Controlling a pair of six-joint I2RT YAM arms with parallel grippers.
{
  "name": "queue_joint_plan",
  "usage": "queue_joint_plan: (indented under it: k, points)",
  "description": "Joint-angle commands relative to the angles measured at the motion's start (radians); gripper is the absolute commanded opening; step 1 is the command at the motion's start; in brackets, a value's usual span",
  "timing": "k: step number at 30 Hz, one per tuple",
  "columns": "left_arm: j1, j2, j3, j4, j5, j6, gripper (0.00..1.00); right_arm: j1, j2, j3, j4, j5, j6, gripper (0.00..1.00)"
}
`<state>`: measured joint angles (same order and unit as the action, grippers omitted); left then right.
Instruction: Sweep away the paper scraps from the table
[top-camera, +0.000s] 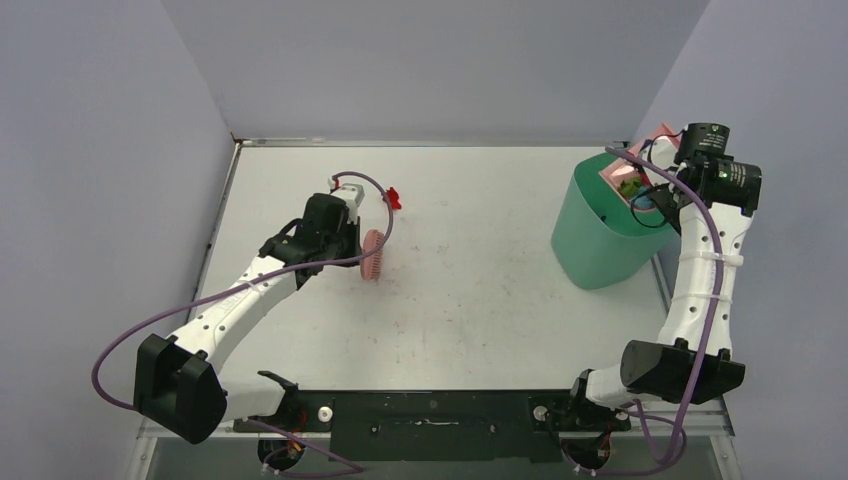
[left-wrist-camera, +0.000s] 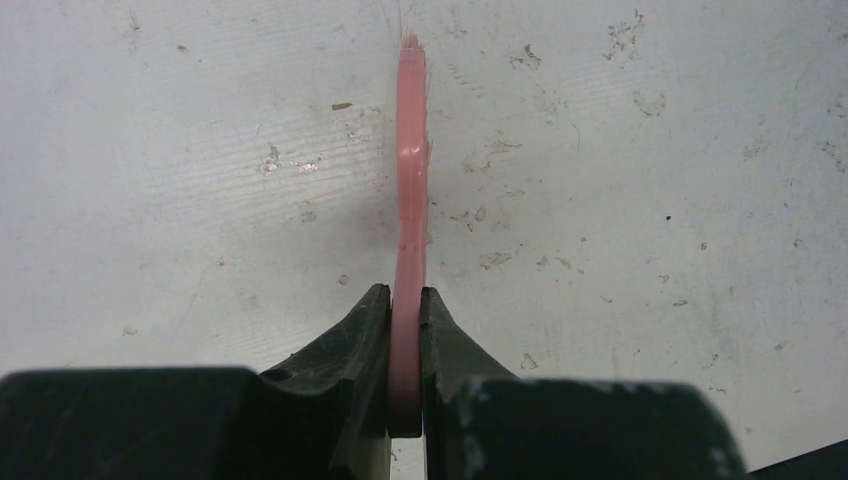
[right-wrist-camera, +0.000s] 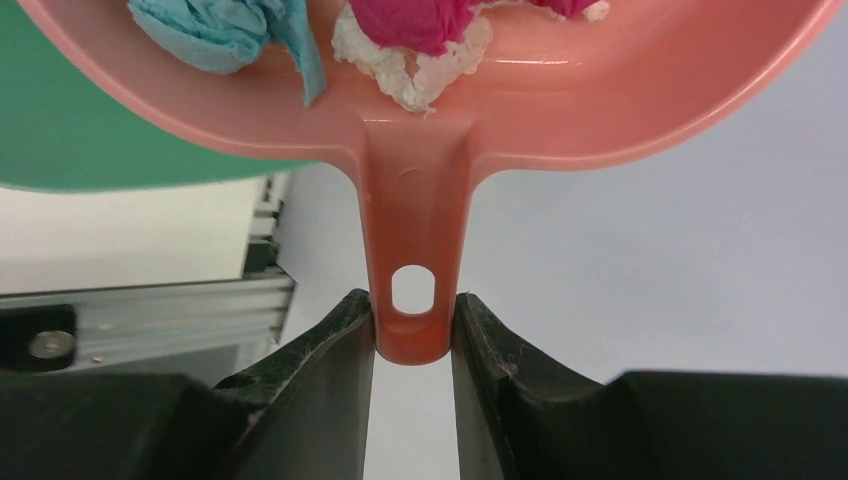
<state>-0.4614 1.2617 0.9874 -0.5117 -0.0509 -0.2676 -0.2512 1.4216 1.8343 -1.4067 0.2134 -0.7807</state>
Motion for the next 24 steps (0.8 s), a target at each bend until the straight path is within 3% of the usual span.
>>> queue_joint_plan:
  k: [1,13,18,24]
  points:
    - [-0.006,-0.001,0.055,0.013,0.015,0.014,0.00,-0.020,0.002,-0.006,0.064,0.166,-0.122,0.05]
    - [-0.015,-0.010,0.054,0.007,0.000,0.022,0.00,-0.028,0.072,0.034,0.133,0.359,-0.329,0.05]
    - [-0.023,-0.007,0.056,0.005,-0.004,0.025,0.00,-0.027,0.042,0.003,0.313,0.452,-0.538,0.05]
    - [-0.025,-0.008,0.057,0.001,-0.005,0.027,0.00,-0.026,-0.070,-0.192,0.607,0.508,-0.837,0.07]
